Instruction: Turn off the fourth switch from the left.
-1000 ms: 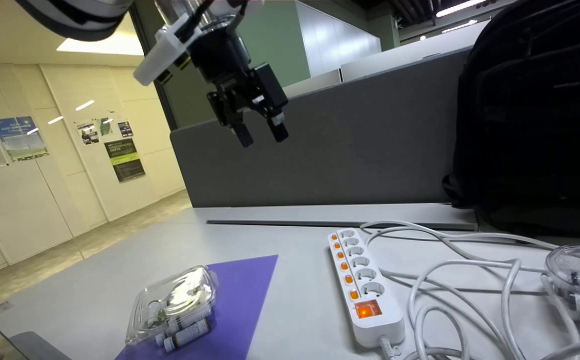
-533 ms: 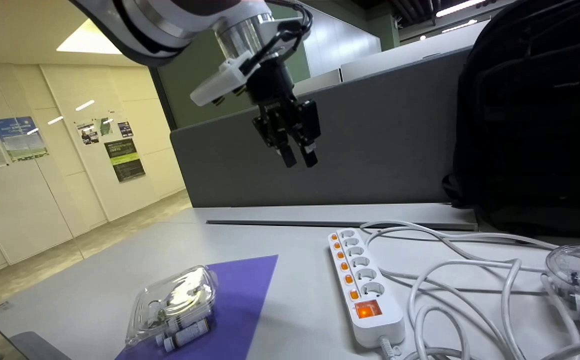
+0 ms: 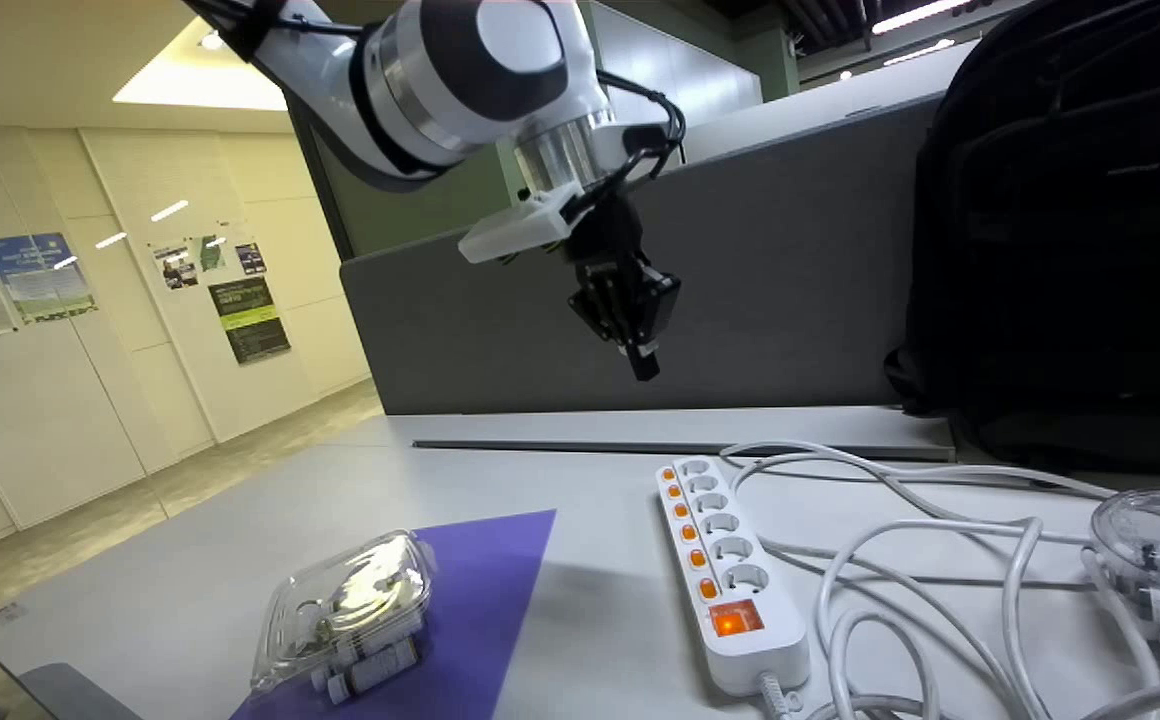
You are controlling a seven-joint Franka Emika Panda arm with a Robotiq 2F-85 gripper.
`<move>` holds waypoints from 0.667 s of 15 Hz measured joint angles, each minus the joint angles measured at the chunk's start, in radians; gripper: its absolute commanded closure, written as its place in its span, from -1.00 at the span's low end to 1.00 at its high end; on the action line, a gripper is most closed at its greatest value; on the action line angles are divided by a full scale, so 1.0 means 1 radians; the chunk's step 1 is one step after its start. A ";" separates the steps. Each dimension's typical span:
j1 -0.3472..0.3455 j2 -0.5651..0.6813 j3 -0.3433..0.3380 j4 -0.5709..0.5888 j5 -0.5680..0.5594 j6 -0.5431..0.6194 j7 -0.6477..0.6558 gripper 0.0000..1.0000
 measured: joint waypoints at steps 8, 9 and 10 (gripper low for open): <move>0.018 0.062 -0.008 0.038 0.020 0.001 -0.006 1.00; 0.018 0.062 -0.008 0.038 0.020 0.001 -0.007 1.00; 0.020 0.064 -0.009 0.036 0.020 0.005 -0.007 1.00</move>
